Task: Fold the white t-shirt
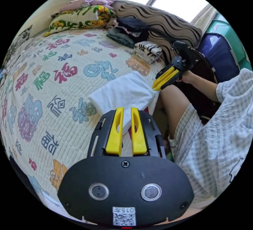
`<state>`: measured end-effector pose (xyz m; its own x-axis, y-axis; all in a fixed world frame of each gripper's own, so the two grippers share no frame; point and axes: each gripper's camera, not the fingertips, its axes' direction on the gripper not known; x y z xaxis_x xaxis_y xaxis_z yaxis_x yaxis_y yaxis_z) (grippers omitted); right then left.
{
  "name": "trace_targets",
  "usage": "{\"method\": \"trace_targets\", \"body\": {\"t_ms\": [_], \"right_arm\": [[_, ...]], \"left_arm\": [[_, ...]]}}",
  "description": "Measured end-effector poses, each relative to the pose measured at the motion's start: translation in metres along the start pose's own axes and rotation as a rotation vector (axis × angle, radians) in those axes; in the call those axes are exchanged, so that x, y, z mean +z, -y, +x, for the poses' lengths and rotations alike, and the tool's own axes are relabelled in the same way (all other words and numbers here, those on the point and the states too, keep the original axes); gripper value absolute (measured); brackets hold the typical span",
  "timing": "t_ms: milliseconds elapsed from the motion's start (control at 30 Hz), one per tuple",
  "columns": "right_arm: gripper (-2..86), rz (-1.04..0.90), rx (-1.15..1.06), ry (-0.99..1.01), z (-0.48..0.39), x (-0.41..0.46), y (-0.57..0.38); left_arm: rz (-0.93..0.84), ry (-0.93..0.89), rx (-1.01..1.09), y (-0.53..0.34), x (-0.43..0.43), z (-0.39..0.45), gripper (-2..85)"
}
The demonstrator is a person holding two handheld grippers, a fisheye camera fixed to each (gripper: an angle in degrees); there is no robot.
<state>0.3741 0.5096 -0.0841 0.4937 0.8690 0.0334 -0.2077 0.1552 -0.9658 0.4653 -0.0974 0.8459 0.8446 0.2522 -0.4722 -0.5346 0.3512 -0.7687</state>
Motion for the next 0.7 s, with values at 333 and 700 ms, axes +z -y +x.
{"method": "trace_targets", "body": {"t_ms": [333, 700], "right_arm": [[0.0, -0.122, 0.203, 0.195, 0.044, 0.026, -0.018], [7.0, 0.161, 0.508, 0.186, 0.136, -0.024, -0.010]], "left_arm": [[-0.146, -0.029, -0.083, -0.006, 0.033, -0.012, 2.0], [0.071, -0.140, -0.486, 0.047, 0.053, -0.109, 8.1]]}}
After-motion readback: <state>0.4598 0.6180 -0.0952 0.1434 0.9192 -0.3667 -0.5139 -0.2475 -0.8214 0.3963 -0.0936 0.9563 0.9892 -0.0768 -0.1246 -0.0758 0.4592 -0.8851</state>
